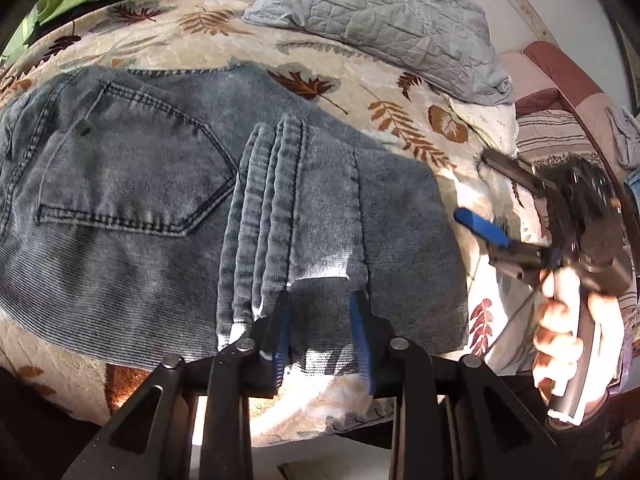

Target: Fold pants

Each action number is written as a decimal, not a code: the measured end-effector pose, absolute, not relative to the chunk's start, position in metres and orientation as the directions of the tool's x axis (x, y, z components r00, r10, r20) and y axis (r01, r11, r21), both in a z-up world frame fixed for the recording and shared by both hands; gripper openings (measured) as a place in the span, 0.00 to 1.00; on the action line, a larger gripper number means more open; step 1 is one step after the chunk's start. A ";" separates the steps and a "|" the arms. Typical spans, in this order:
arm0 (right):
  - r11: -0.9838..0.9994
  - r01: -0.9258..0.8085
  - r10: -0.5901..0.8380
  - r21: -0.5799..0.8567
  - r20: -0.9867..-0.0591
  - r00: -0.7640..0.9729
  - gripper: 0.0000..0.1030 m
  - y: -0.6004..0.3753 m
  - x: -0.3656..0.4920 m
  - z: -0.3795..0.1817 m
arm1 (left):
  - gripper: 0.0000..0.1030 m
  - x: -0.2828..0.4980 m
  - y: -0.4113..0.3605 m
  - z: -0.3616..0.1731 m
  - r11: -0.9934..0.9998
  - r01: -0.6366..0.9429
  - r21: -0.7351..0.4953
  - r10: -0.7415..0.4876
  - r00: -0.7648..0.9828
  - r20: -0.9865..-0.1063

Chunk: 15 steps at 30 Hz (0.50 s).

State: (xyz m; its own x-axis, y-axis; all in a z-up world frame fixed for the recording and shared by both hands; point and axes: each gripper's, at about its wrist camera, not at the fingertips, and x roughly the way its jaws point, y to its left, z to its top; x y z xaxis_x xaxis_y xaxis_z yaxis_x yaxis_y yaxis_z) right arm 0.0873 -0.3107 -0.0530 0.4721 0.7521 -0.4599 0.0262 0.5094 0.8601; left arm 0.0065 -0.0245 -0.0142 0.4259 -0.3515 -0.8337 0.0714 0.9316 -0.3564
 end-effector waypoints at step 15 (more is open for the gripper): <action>0.631 0.063 0.694 0.773 -0.599 0.399 0.30 -0.308 -0.006 -0.089 | 0.51 0.036 -0.041 -0.031 0.975 0.131 -0.180 -0.220 0.444 -0.869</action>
State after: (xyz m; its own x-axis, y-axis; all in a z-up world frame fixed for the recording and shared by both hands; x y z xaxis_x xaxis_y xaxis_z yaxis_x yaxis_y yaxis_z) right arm -0.0065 -0.3076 -0.0894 0.3987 0.6941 -0.5993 0.0626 0.6314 0.7729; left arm 0.0362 -0.0413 -0.0307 0.4439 -0.2202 -0.8686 0.1306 0.9749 -0.1804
